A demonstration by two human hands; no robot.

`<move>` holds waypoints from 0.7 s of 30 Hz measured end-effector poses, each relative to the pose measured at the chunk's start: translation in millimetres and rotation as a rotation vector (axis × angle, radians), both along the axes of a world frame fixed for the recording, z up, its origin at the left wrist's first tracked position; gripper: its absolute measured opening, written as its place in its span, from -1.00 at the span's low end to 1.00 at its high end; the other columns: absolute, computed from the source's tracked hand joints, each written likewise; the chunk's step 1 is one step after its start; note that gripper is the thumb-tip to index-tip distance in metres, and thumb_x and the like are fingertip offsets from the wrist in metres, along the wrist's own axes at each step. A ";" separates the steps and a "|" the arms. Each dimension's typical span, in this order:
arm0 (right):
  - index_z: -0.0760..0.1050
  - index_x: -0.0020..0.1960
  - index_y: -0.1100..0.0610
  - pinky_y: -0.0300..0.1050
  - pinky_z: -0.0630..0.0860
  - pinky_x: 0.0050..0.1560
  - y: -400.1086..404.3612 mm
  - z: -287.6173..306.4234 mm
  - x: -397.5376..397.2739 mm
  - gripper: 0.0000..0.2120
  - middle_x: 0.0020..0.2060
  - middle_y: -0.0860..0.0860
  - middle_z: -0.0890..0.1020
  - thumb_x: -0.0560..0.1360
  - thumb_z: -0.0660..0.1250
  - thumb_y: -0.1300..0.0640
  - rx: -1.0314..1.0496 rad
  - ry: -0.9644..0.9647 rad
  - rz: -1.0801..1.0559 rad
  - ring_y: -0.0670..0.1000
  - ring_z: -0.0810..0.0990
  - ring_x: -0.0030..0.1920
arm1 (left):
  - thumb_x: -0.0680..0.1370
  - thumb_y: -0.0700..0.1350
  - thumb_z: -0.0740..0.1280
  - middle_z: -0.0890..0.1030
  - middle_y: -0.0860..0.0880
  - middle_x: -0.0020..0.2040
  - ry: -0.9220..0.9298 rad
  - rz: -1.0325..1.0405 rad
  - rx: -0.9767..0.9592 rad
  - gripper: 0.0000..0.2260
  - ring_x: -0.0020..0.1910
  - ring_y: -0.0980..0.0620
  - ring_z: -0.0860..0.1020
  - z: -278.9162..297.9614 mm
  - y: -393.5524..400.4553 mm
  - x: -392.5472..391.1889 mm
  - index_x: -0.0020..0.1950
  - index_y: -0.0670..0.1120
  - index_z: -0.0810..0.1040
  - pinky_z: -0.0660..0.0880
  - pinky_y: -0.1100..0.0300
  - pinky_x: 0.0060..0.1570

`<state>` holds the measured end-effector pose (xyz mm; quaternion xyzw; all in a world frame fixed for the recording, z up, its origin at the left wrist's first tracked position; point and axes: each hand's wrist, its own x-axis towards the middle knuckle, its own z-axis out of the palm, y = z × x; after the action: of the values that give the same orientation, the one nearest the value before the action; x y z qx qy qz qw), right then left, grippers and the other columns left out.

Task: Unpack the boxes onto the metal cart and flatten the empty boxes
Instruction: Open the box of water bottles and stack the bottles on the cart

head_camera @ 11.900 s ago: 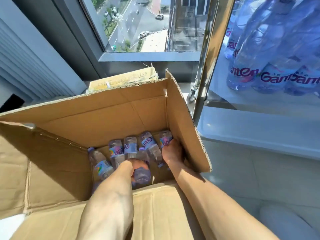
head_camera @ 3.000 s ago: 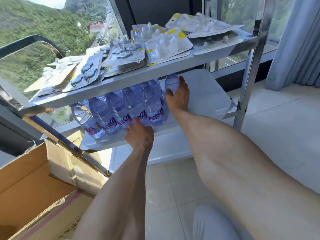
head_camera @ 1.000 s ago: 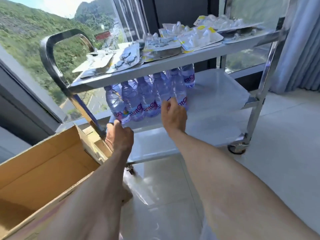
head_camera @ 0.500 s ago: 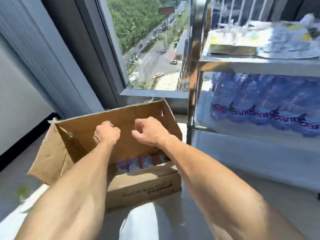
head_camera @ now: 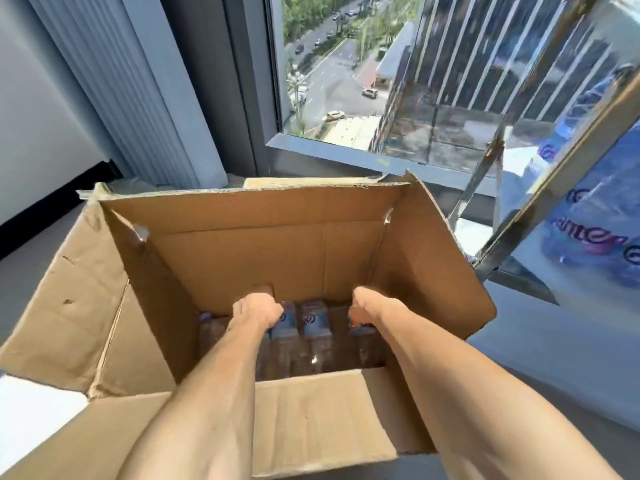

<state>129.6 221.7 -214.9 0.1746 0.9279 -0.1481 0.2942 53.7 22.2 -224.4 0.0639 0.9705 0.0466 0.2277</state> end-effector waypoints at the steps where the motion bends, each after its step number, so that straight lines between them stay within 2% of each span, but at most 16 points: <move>1: 0.32 0.41 0.37 -0.11 0.43 0.31 3.4 -8.5 -7.4 -0.59 0.39 0.27 0.39 0.61 0.11 0.23 0.023 -0.072 0.007 0.20 0.40 0.39 | 0.55 0.02 0.25 0.56 -0.16 0.28 0.004 -0.006 0.002 -0.67 0.26 -0.14 0.53 -13.6 -1.6 -2.7 0.24 -0.10 0.54 0.44 0.13 0.17; 3: 0.38 0.36 0.34 -0.09 0.38 0.29 0.5 -20.6 -19.6 -0.62 0.35 0.23 0.46 0.63 0.13 0.16 -0.026 -0.062 -0.122 0.17 0.45 0.34 | 0.55 0.05 0.27 0.56 -0.18 0.23 0.070 0.011 0.033 -0.68 0.21 -0.17 0.55 -35.5 -6.1 -8.0 0.23 -0.08 0.51 0.49 0.07 0.12; 5: 0.40 0.37 0.29 -0.06 0.38 0.30 -5.2 -40.5 -23.2 -0.60 0.35 0.20 0.47 0.61 0.18 0.09 0.000 -0.104 -0.100 0.18 0.45 0.35 | 0.55 0.05 0.27 0.57 -0.21 0.19 0.103 0.101 0.074 -0.67 0.17 -0.22 0.55 -47.6 -9.2 -10.7 0.21 -0.11 0.50 0.52 0.02 0.09; 8: 0.37 0.41 0.24 0.03 0.33 0.40 -14.2 -75.6 -12.7 -0.57 0.39 0.16 0.42 0.60 0.21 0.09 -0.015 -0.308 -0.030 0.18 0.39 0.39 | 0.51 -0.01 0.29 0.55 -0.24 0.12 0.158 0.160 0.158 -0.70 0.11 -0.26 0.56 -52.9 -11.4 -7.6 0.19 -0.11 0.47 0.52 -0.01 0.02; 10: 0.34 0.44 0.24 0.05 0.33 0.41 -16.3 -93.8 -9.0 -0.56 0.40 0.12 0.41 0.62 0.22 0.09 -0.055 -0.500 0.026 0.15 0.40 0.39 | 0.51 -0.01 0.29 0.52 -0.22 0.10 0.148 0.166 0.159 -0.71 0.08 -0.26 0.56 -57.3 -11.7 -5.9 0.18 -0.09 0.45 0.52 -0.02 0.01; 11: 0.34 0.45 0.24 0.04 0.34 0.41 -15.0 -96.8 -11.3 -0.55 0.41 0.12 0.41 0.62 0.22 0.07 -0.055 -0.519 0.031 0.12 0.42 0.37 | 0.51 0.00 0.30 0.50 -0.21 0.11 0.128 0.171 0.138 -0.70 0.09 -0.26 0.56 -60.6 -11.6 -5.9 0.18 -0.08 0.44 0.52 -0.03 0.01; 13: 0.34 0.45 0.21 0.03 0.32 0.41 -15.8 -95.6 -18.6 -0.54 0.44 0.13 0.38 0.62 0.21 0.03 -0.076 -0.394 -0.076 0.09 0.41 0.35 | 0.51 0.02 0.32 0.49 -0.21 0.16 0.053 0.154 0.070 -0.66 0.14 -0.25 0.55 -67.3 -8.8 -6.3 0.23 -0.07 0.42 0.51 -0.03 0.04; 15: 0.32 0.46 0.19 0.02 0.30 0.42 -17.0 -95.8 -20.9 -0.52 0.46 0.16 0.32 0.59 0.21 0.03 -0.015 -0.114 -0.209 0.15 0.34 0.42 | 0.53 0.03 0.29 0.48 -0.20 0.25 -0.025 0.099 0.017 -0.64 0.21 -0.23 0.52 -73.5 -2.8 -7.3 0.29 -0.06 0.40 0.48 -0.03 0.11; 17: 0.40 0.37 0.15 -0.01 0.41 0.31 -16.9 -98.9 -9.1 -0.56 0.39 0.14 0.39 0.52 0.26 0.06 0.036 0.117 -0.362 0.16 0.41 0.37 | 0.54 0.00 0.27 0.50 -0.16 0.29 -0.131 0.035 -0.005 -0.62 0.25 -0.18 0.52 -80.5 2.5 -7.3 0.33 -0.07 0.41 0.47 0.00 0.16; 21: 0.50 0.22 0.05 -0.03 0.51 0.13 -4.6 -109.8 7.4 -0.64 0.23 0.09 0.56 0.43 0.37 0.05 0.059 0.192 -0.594 0.14 0.56 0.20 | 0.56 -0.01 0.28 0.53 -0.18 0.28 -0.291 -0.036 -0.013 -0.58 0.23 -0.18 0.53 -100.3 5.8 -3.6 0.38 -0.14 0.41 0.51 0.03 0.15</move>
<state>137.0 217.1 -324.7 0.4315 0.8638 -0.2165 0.1438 50.1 28.1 -324.8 0.0726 0.9262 0.0448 0.3672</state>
